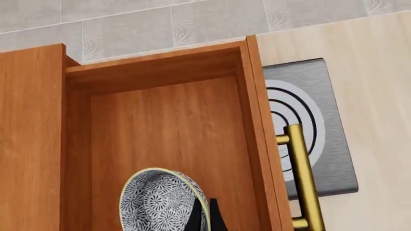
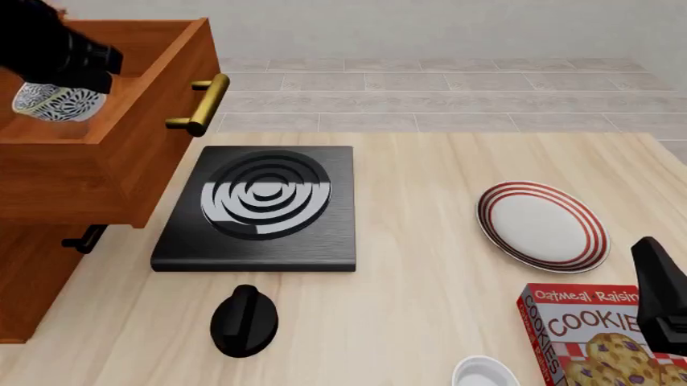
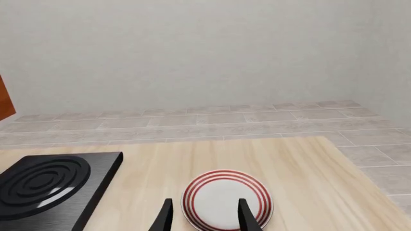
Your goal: Pick the akita bowl in the top layer of the wooden cabinet and place it on the plate.
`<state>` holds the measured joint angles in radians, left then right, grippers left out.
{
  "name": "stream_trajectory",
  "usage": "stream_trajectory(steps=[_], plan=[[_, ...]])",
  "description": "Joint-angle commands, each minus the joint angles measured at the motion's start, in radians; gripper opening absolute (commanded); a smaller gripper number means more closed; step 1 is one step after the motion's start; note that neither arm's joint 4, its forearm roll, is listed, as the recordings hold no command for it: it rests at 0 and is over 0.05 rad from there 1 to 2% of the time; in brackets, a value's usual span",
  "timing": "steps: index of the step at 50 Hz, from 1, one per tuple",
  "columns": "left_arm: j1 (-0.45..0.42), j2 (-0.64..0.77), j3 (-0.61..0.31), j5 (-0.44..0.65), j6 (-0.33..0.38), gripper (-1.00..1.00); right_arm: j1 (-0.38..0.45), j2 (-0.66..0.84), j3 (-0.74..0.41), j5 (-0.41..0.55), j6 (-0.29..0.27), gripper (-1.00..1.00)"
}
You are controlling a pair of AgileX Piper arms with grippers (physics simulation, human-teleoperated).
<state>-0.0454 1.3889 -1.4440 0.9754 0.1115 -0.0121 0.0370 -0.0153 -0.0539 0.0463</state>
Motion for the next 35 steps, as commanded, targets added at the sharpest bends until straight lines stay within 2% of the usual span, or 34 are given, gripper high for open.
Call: stream_trajectory(steps=[1,17,35], plan=[[-0.015,-0.003,-0.045,0.019,-0.003,-1.0,0.002,-0.006,0.001,0.007,-0.002,1.0],[-0.037,-0.005,-0.103,0.046,-0.004,-1.0,0.003,-0.007,0.002,0.008,-0.002,1.0],[-0.081,-0.004,-0.24,0.107,-0.018,-1.0,0.002,-0.01,0.0,0.01,-0.001,1.0]])
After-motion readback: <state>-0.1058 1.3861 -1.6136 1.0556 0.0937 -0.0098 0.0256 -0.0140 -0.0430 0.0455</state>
